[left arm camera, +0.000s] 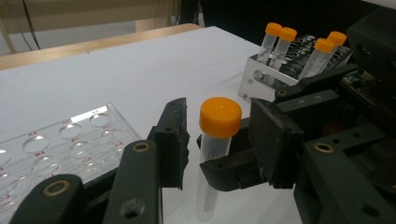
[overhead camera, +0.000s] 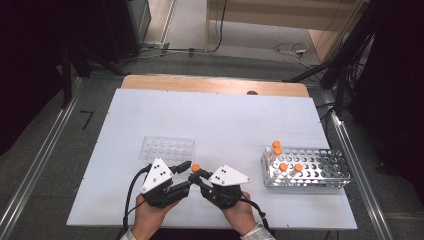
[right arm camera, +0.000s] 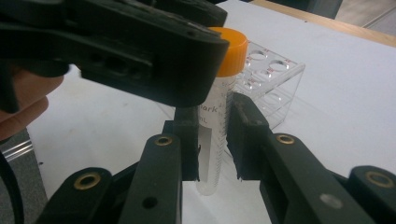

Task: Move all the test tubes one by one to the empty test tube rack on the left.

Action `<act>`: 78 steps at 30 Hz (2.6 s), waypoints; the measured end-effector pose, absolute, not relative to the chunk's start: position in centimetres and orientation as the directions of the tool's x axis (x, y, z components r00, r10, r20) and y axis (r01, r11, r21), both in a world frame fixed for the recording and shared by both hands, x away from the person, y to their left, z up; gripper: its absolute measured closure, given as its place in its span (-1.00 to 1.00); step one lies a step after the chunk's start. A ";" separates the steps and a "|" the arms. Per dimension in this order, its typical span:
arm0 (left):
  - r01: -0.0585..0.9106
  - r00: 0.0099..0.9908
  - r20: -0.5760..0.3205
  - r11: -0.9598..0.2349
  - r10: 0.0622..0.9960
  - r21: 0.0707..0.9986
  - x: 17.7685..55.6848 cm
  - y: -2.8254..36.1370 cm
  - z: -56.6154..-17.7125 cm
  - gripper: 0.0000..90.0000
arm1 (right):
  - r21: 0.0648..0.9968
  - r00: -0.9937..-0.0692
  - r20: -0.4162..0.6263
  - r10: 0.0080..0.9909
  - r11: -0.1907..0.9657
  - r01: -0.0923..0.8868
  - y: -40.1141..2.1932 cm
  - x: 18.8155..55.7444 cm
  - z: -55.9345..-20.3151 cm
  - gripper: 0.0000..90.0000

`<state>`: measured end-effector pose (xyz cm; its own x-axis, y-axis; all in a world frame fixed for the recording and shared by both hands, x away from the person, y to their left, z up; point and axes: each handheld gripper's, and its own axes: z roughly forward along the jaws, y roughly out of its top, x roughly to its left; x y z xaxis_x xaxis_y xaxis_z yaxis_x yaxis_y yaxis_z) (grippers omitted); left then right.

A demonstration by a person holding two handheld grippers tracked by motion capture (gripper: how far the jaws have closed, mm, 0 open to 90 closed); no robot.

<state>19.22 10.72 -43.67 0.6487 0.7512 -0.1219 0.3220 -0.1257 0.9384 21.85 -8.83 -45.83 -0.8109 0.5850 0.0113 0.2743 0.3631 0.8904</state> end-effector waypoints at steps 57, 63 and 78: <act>0.302 0.621 -0.151 -0.057 0.769 0.952 19.2 13.8 -41.9 0.57 | 0.883 -0.767 0.089 0.636 0.306 0.356 -14.1 21.8 -46.3 -0.44; 0.296 0.595 -0.159 -0.031 0.788 0.955 19.3 15.2 -41.1 0.57 | 0.887 -0.757 0.092 0.647 0.292 0.358 -15.2 21.5 -46.1 -0.44; 0.284 0.481 -0.154 0.013 0.863 0.959 19.9 19.3 -40.0 0.57 | 0.891 -0.747 0.104 0.657 0.273 0.364 -15.8 21.6 -45.9 -0.43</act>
